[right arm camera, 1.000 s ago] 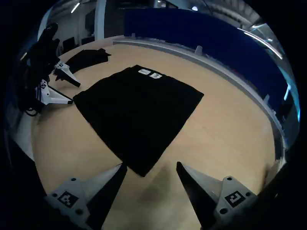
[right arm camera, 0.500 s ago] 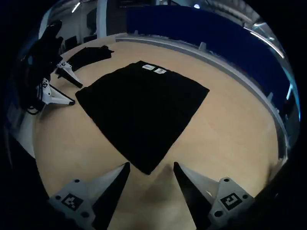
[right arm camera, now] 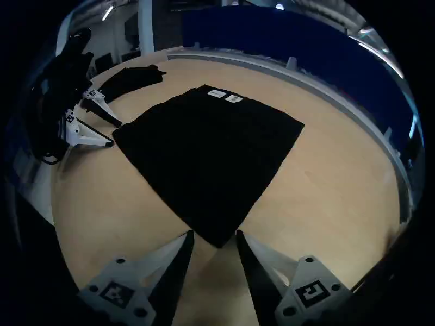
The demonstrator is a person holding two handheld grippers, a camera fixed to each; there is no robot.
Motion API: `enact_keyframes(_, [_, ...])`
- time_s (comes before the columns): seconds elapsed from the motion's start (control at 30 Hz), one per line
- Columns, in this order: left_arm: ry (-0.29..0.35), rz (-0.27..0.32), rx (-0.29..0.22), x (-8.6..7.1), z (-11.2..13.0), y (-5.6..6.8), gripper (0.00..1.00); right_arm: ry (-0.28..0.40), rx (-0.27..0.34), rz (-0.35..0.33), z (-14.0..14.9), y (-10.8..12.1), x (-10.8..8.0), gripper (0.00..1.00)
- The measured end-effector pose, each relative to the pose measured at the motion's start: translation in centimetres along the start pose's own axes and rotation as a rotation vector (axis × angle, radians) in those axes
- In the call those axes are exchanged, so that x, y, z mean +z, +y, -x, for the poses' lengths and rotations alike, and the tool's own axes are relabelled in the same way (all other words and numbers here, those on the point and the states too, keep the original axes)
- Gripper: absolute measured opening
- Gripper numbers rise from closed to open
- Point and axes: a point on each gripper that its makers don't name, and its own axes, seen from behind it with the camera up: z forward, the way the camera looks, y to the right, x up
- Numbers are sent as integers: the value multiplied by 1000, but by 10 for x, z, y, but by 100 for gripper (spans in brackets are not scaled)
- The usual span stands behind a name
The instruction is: Fold towel
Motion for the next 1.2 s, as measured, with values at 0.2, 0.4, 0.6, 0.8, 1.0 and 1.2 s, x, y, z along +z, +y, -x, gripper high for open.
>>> enact_keyframes(0.2, [-13,0,-4,-2,1,0,59,-5,0,-5,1,-2,0,44])
enact_keyframes(0.4, [-27,2,3,-4,2,0,50,-11,12,-2,1,0,-2,28])
enact_keyframes(0.6, [-31,-18,1,-1,2,0,16,-18,28,-1,3,1,-5,19])
enact_keyframes(0.8, [-18,-35,-5,0,0,4,9,-27,26,-15,5,-2,-8,14])
enact_keyframes(1.0, [-16,-22,-50,-1,1,4,8,-31,33,-17,5,-3,-9,13])
enact_keyframes(1.2, [-15,-17,-41,-2,1,7,8,-30,39,-17,4,-2,-10,13])
